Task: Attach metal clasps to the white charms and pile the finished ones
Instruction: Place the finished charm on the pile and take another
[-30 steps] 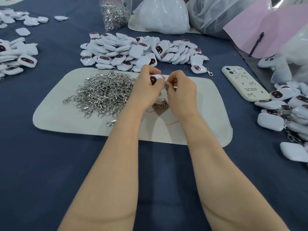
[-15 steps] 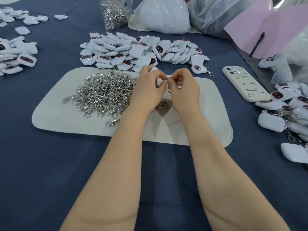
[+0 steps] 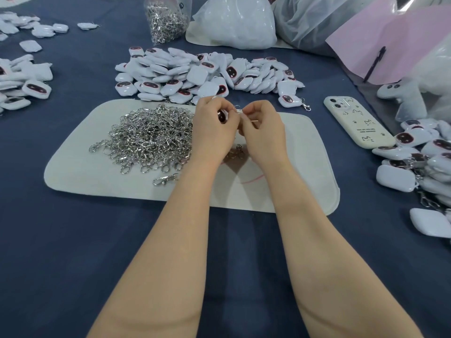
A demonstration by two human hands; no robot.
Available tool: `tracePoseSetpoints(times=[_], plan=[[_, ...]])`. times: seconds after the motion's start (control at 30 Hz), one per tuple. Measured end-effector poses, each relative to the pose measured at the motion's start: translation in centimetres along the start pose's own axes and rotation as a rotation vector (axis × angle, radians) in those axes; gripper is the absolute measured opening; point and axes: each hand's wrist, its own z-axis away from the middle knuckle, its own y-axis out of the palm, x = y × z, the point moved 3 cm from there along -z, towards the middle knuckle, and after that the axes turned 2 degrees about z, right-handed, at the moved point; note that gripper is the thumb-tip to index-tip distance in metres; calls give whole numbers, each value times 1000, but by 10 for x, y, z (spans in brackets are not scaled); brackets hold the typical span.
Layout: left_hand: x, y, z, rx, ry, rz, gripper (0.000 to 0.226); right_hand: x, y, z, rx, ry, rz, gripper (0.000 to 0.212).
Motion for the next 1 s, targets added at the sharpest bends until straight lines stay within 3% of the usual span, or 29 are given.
tracePoseSetpoints(times=[0.2,1.0], plan=[[-1,1,0,8,-9,7,9,2,-2,0,-43,-30,28,7],[0,4,0,38,-45,-4,9,7,-4,3,-111,-91,42,12]])
